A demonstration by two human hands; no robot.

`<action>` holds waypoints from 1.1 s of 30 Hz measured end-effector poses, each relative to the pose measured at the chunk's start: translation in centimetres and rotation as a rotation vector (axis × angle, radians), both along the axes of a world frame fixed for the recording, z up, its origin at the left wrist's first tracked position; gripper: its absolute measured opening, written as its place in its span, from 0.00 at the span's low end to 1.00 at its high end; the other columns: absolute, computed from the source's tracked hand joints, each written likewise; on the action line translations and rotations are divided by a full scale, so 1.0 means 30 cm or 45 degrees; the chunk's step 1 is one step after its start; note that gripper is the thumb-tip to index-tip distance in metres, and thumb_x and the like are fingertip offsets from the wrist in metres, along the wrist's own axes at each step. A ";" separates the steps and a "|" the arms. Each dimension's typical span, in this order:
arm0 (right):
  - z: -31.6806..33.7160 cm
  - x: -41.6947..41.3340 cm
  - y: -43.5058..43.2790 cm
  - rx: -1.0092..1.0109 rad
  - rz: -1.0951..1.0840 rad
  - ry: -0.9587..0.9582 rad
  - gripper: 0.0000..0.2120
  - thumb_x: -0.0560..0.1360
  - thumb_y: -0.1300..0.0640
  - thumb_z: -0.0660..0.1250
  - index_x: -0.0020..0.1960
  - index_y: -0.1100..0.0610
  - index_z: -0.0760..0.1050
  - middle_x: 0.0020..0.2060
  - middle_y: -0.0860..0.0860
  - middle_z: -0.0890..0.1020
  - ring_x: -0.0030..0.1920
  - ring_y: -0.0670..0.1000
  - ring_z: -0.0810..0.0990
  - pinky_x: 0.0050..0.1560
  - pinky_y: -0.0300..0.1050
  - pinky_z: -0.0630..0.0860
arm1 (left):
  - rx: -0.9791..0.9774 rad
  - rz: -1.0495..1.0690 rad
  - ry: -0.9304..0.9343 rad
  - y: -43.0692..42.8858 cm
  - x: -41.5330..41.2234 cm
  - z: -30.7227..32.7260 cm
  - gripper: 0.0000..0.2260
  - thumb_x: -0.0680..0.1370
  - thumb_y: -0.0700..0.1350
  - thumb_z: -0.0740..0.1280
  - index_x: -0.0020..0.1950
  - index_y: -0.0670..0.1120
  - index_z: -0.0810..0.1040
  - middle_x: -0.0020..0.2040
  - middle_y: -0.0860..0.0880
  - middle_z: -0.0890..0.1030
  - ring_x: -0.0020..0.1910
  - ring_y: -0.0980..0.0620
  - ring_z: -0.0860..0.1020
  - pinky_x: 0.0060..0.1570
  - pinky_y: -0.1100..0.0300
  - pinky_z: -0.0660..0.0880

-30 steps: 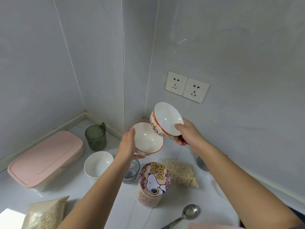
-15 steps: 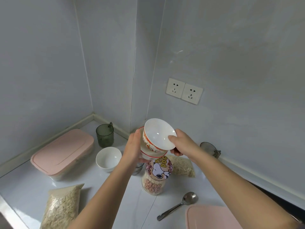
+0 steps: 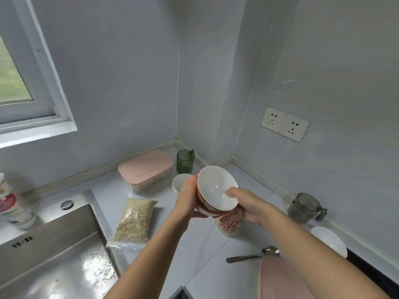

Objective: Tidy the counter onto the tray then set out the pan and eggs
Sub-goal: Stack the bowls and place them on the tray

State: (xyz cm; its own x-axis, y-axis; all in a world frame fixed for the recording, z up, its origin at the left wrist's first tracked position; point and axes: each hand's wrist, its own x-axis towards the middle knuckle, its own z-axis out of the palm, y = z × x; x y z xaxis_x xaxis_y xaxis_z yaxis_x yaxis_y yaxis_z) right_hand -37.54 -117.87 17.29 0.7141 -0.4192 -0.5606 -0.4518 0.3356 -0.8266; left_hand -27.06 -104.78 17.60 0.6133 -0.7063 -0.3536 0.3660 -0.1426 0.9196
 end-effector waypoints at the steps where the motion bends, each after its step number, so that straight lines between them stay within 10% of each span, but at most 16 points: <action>1: 0.001 -0.005 0.032 -0.016 0.014 -0.016 0.17 0.79 0.61 0.53 0.66 0.65 0.66 0.44 0.65 0.82 0.40 0.63 0.84 0.34 0.48 0.81 | -0.001 0.016 0.011 0.039 -0.016 0.003 0.16 0.75 0.61 0.58 0.54 0.55 0.77 0.53 0.47 0.81 0.50 0.45 0.81 0.35 0.55 0.81; 16: -0.100 -0.130 0.685 -0.089 0.470 -0.095 0.20 0.76 0.65 0.51 0.64 0.52 0.68 0.48 0.63 0.80 0.38 0.61 0.83 0.36 0.48 0.79 | 0.115 0.289 -0.028 0.783 -0.283 -0.055 0.26 0.79 0.66 0.49 0.59 0.52 0.78 0.43 0.45 0.84 0.40 0.45 0.83 0.44 0.50 0.82; 33: -0.160 -0.479 1.491 -0.132 0.262 -0.036 0.21 0.76 0.63 0.52 0.66 0.50 0.68 0.52 0.61 0.81 0.41 0.61 0.85 0.39 0.49 0.81 | 0.183 0.292 0.003 1.511 -0.587 -0.129 0.16 0.80 0.60 0.55 0.59 0.54 0.76 0.51 0.42 0.82 0.40 0.39 0.83 0.42 0.43 0.81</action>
